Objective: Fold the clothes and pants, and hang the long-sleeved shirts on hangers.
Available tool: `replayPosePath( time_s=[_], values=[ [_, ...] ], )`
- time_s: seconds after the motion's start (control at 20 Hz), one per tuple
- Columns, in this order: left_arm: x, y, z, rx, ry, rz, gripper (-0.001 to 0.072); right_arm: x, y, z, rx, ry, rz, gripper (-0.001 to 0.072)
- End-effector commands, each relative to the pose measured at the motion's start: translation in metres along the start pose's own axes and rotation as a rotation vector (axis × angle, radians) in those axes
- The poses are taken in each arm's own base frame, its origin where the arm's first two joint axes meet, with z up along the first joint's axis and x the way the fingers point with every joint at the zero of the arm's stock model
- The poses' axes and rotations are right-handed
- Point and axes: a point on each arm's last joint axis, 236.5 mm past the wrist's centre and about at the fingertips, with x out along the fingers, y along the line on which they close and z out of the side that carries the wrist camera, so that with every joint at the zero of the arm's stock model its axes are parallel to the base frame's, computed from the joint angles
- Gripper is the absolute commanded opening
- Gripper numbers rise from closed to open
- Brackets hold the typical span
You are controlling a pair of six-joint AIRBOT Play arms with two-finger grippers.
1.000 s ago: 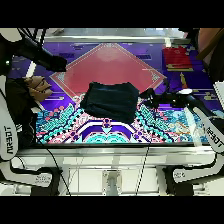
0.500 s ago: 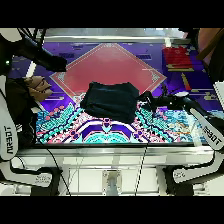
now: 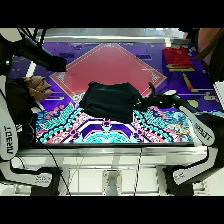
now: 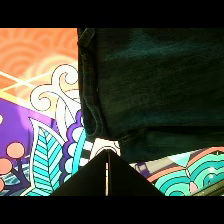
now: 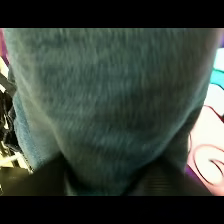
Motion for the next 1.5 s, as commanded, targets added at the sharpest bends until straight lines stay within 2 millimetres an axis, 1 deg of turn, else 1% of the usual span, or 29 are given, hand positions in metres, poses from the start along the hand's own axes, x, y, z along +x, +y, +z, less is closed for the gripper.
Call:
replayPosePath(
  time_s=[0.0, 0.05, 0.1, 0.15, 0.2, 0.25, 0.3, 0.35, 0.45, 0.6, 0.65, 0.7, 0.8, 0.85, 0.9, 1.0, 1.05, 1.1, 1.15, 1.2, 1.25, 1.3, 1.35, 1.4, 1.45],
  values=[
    [0.0, 0.0, 0.0, 0.007, -0.001, 0.001, 0.0016, -0.001, 0.028, 0.025, -0.082, -0.031, 0.028, 0.0052],
    [-0.001, 0.0, 0.0, 0.008, -0.001, 0.001, 0.0016, -0.019, 0.039, 0.041, -0.121, -0.065, 0.034, 0.0049],
    [0.0, 0.0, 0.0, 0.008, -0.001, 0.001, 0.0016, -0.042, 0.045, 0.058, -0.146, -0.105, 0.025, 0.0049],
    [-0.001, 0.0, 0.0, 0.008, -0.001, 0.001, 0.0016, -0.073, 0.044, 0.076, -0.151, -0.156, -0.01, 0.0049],
    [-0.001, 0.0, 0.0, 0.008, -0.001, 0.001, 0.0016, -0.107, 0.037, 0.09, -0.137, -0.207, -0.062, 0.0049],
    [-0.001, 0.0, 0.0, 0.008, -0.001, 0.001, 0.0016, -0.149, 0.023, 0.1, -0.11, -0.264, -0.134, 0.0049],
    [-0.001, 0.0, 0.0, 0.008, -0.001, 0.001, 0.0016, -0.189, 0.007, 0.104, -0.08, -0.317, -0.203, 0.0048],
    [-0.001, 0.0, 0.0, 0.008, -0.001, 0.001, 0.0016, -0.233, -0.013, 0.102, -0.044, -0.366, -0.271, 0.0047],
    [0.0, 0.001, 0.0, 0.007, -0.001, 0.002, 0.0016, -0.311, -0.054, 0.083, 0.042, -0.438, -0.387, 0.0047],
    [0.001, 0.002, 0.0, 0.006, 0.002, 0.004, 0.0016, -0.42, -0.108, 0.043, 0.226, -0.605, -0.456, 0.0046],
    [0.002, 0.002, 0.0, 0.006, 0.003, 0.004, 0.0015, -0.45, -0.124, 0.027, 0.29, -0.662, -0.463, 0.0046],
    [0.002, 0.002, 0.0, 0.005, 0.005, 0.003, 0.0016, -0.478, -0.141, 0.006, 0.355, -0.711, -0.475, 0.0046],
    [0.005, 0.003, -0.001, 0.003, 0.011, 0.002, 0.0015, -0.518, -0.172, -0.039, 0.484, -0.773, -0.523, 0.0046],
    [0.007, 0.003, -0.001, 0.001, 0.015, 0.001, 0.0015, -0.536, -0.188, -0.064, 0.552, -0.804, -0.555, 0.0047],
    [0.009, 0.004, -0.001, 0.0, 0.019, 0.0, 0.0015, -0.55, -0.201, -0.089, 0.618, -0.841, -0.573, 0.0046],
    [0.013, 0.004, -0.002, -0.003, 0.026, -0.002, 0.0015, -0.565, -0.224, -0.135, 0.744, -0.914, -0.581, 0.0046],
    [0.014, 0.005, -0.002, -0.013, 0.028, -0.002, 0.0016, -0.564, -0.236, -0.157, 0.794, -0.929, -0.58, 0.0047],
    [0.016, 0.005, -0.002, -0.022, 0.029, -0.002, 0.0015, -0.558, -0.25, -0.179, 0.861, -0.944, -0.57, 0.0048],
    [0.017, 0.006, -0.002, -0.022, 0.031, -0.003, 0.0015, -0.548, -0.261, -0.196, 0.912, -0.937, -0.556, 0.0049],
    [0.018, 0.006, -0.002, -0.023, 0.033, -0.003, 0.0015, -0.534, -0.268, -0.208, 0.946, -0.919, -0.518, 0.0063],
    [0.019, 0.006, -0.001, -0.024, 0.032, -0.003, 0.0015, -0.521, -0.27, -0.215, 0.977, -0.899, -0.479, 0.0238],
    [0.02, 0.007, -0.001, -0.024, 0.033, -0.003, 0.0015, -0.509, -0.262, -0.218, 0.992, -0.862, -0.428, 0.0523],
    [0.02, 0.007, -0.001, -0.024, 0.034, -0.003, 0.0015, -0.507, -0.25, -0.215, 0.989, -0.855, -0.386, 0.0612],
    [0.02, 0.007, -0.001, -0.024, 0.034, -0.003, 0.0015, -0.516, -0.232, -0.203, 0.968, -0.896, -0.343, 0.0612],
    [0.02, 0.007, -0.001, -0.024, 0.034, -0.003, 0.0015, -0.536, -0.206, -0.18, 0.894, -0.994, -0.299, 0.0612]
  ],
)
